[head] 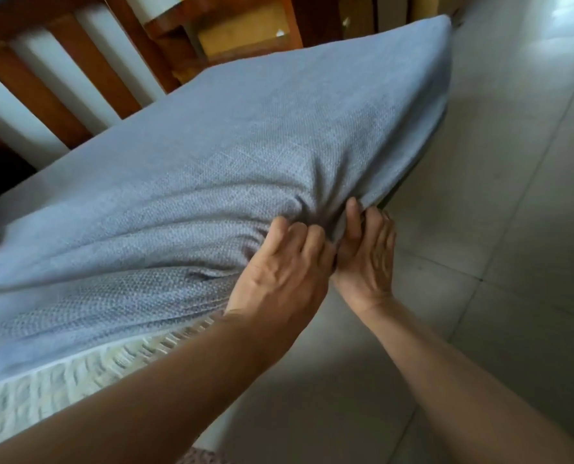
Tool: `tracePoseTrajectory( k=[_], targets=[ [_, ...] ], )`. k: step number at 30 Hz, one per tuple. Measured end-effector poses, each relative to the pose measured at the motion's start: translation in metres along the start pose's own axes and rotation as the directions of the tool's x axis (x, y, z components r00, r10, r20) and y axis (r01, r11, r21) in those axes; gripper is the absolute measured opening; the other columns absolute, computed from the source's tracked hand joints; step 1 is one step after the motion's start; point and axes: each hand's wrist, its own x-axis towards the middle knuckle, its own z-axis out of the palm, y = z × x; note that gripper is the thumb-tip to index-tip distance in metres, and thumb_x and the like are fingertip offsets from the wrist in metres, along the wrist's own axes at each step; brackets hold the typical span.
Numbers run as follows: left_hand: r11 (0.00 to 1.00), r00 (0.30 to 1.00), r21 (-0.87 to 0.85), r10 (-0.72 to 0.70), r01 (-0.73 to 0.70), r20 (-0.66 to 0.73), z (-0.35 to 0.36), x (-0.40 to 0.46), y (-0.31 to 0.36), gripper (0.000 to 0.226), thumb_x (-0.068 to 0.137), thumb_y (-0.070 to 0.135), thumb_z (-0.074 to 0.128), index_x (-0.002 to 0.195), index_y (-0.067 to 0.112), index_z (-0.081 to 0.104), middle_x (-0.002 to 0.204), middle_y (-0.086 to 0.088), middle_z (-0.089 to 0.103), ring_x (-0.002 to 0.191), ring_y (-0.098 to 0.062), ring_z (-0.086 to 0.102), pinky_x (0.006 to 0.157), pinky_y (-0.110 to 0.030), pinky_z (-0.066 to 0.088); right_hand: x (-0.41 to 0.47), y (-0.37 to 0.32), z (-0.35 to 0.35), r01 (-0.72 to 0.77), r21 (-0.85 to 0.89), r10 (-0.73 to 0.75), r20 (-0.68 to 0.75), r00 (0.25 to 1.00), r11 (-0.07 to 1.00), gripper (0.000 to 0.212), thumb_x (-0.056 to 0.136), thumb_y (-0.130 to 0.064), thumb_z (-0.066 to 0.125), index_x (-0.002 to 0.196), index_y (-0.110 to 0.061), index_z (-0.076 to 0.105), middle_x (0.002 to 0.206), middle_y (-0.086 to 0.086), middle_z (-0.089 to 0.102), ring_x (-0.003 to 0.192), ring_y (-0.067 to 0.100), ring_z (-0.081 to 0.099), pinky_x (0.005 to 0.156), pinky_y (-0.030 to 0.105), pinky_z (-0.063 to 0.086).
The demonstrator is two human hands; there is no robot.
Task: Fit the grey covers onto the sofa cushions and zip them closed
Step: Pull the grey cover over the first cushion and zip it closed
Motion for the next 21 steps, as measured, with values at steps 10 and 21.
tracePoseTrajectory(
  k=[10, 21],
  targets=[
    [0.966, 0.966, -0.085, -0.251, 0.245, -0.063, 0.005, -0.021, -0.008, 0.054, 0.086, 0.016, 0.031, 0.136, 0.009, 0.049, 0.118, -0.015, 0.046, 0.107, -0.031, 0.038, 0.112, -0.049, 0.007, 0.047, -0.025, -0.021, 0.035, 0.095, -0.032, -0.041, 0.999, 0.995, 0.047, 0.090, -0.014, 0.056, 0.134, -0.014, 0.037, 0.107, 0.010, 0.036, 0.090, 0.031, 0.042, 0.085, 0.044, 0.039],
    [0.905, 0.909, -0.129, -0.414, 0.404, -0.056, -0.024, -0.005, -0.096, 0.069, 0.073, 0.020, 0.017, 0.129, 0.015, 0.056, 0.138, -0.016, 0.043, 0.127, -0.032, 0.027, 0.113, -0.042, -0.008, 0.137, -0.066, -0.023, 0.120, 0.102, -0.102, -0.163, 0.981, 0.988, 0.051, 0.079, 0.002, 0.067, 0.124, -0.018, 0.050, 0.108, 0.011, 0.049, 0.094, 0.026, 0.047, 0.089, 0.041, 0.041]
  ],
)
